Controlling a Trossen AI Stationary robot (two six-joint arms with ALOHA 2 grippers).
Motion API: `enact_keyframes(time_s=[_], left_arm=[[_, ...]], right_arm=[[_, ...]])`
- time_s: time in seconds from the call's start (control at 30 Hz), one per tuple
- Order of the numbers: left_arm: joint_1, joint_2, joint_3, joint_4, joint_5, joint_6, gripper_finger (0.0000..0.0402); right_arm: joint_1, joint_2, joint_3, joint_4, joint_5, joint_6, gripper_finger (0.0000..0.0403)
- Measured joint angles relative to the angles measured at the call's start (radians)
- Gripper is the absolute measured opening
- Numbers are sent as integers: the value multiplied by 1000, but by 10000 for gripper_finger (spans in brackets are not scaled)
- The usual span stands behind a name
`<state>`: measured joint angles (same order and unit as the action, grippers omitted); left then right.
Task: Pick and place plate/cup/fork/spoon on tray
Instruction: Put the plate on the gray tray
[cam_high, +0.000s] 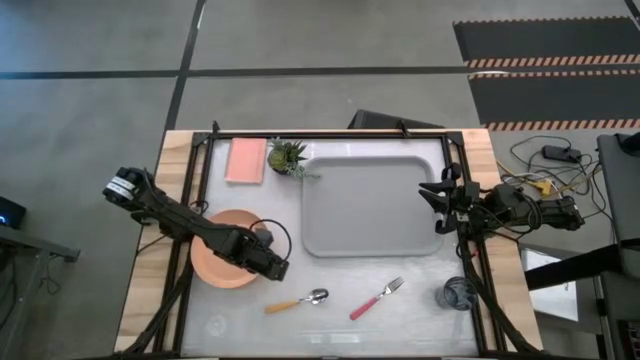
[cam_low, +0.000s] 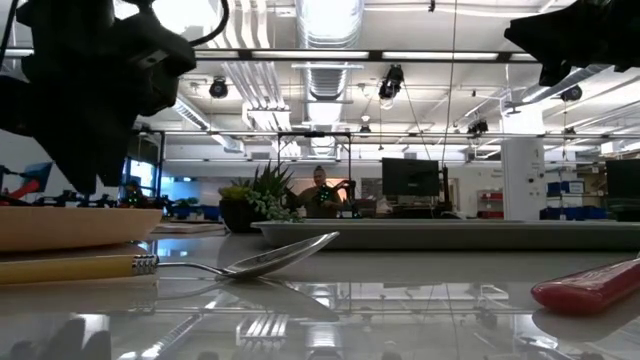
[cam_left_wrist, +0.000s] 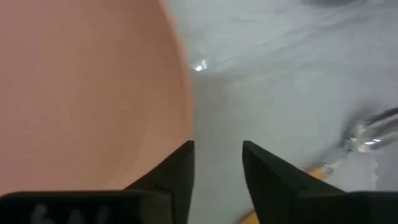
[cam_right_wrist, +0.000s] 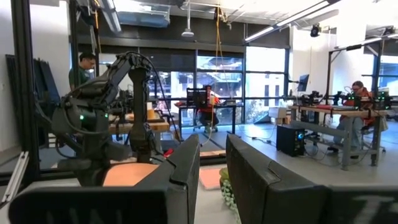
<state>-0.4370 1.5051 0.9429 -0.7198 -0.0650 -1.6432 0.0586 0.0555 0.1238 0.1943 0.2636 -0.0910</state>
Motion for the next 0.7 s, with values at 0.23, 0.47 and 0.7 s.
enact_keyframes(time_s=[0.23,0.47,0.7], left_arm=[[-3,13,-20,4,-57,1,142],[-4,28,-36,2,-75,0,102],[-5,61,-61,55,-73,4,36]], right_arm=[[0,0,0,5,0,1,68],[0,0,0,5,0,2,68],[0,0,0,5,0,4,68]])
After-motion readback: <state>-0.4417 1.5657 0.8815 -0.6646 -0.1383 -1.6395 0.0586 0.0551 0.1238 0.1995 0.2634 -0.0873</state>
